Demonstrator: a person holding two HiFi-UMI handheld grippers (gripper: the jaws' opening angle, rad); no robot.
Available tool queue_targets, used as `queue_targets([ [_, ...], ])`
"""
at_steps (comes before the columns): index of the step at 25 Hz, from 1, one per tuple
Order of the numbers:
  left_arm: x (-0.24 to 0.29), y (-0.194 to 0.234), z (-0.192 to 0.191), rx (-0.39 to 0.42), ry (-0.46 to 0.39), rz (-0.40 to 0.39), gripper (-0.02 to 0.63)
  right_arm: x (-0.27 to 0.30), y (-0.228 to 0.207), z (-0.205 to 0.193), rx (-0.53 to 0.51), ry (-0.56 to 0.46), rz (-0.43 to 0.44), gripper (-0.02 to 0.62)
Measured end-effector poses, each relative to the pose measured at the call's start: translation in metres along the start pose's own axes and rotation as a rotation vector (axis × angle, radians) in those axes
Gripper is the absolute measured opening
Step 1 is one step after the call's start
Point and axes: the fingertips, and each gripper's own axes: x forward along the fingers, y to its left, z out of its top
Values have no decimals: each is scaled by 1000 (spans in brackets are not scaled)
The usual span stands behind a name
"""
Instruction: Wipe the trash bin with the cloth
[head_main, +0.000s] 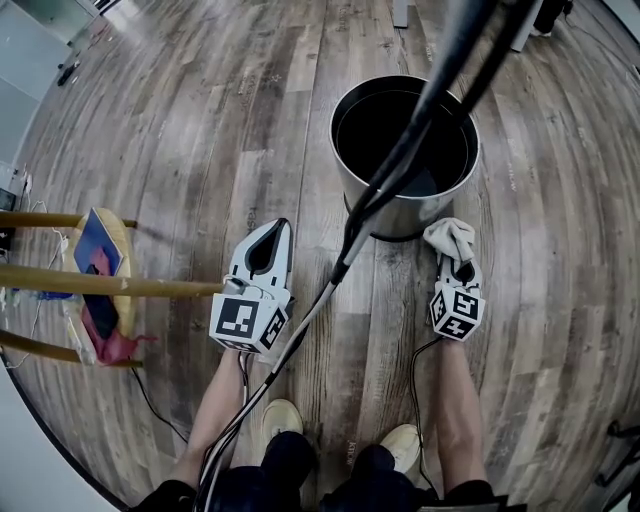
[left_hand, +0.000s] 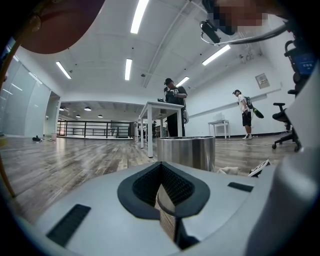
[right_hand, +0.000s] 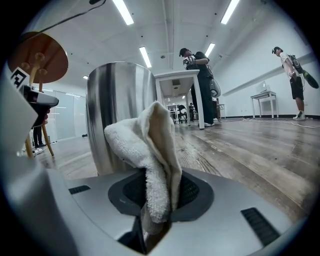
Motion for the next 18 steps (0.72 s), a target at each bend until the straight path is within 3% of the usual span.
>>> queue_targets([
  [10,-3,-4,-2,-22,-1,-8,-5,-32,4,34,-7,-73,40,95],
  [18,-6,-13,-8,-28,5,-27,-5,-66,59,90,-51,-154,161,95],
])
